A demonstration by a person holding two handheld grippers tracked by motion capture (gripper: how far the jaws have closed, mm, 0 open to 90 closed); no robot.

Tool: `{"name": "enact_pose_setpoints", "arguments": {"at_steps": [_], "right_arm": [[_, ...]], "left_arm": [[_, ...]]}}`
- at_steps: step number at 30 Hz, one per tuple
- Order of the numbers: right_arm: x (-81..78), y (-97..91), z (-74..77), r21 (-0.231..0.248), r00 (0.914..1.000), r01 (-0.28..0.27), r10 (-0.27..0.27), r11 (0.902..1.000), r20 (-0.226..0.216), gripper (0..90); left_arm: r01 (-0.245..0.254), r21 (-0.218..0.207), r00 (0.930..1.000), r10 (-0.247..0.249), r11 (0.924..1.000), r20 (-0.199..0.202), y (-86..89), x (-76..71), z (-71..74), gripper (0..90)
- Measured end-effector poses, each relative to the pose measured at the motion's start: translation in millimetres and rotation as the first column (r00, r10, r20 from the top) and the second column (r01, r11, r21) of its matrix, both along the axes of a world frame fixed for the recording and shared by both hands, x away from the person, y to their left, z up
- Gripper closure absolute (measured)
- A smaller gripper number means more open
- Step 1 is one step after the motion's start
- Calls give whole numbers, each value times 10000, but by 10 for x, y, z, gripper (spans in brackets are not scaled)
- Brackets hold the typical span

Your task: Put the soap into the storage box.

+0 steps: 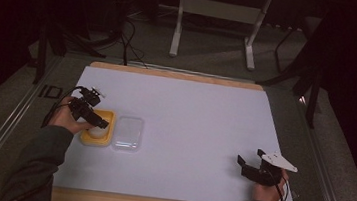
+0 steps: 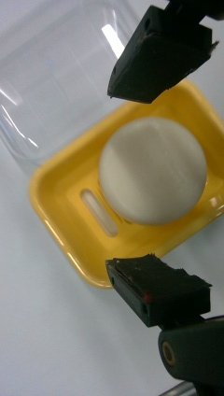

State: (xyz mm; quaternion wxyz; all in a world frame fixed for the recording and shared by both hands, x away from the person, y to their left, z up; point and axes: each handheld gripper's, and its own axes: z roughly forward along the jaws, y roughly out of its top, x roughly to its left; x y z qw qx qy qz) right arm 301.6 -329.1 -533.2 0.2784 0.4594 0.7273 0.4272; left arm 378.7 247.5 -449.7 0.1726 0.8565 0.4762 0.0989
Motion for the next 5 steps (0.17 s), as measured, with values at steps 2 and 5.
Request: {"name": "enact_pose_setpoints", "arguments": {"at_steps": [2,5], "right_arm": [[2,2,-1,-7,10000,3,-3,10000,-17,148],[15,10,-3,-86,9999,4,-5,10000,-142,149]], "left_arm": [[141,78,9994,-144,9999,314,-35,-52,50,157],[388,-78,9967,-381,9992,712,-89,-129,92,169]]}}
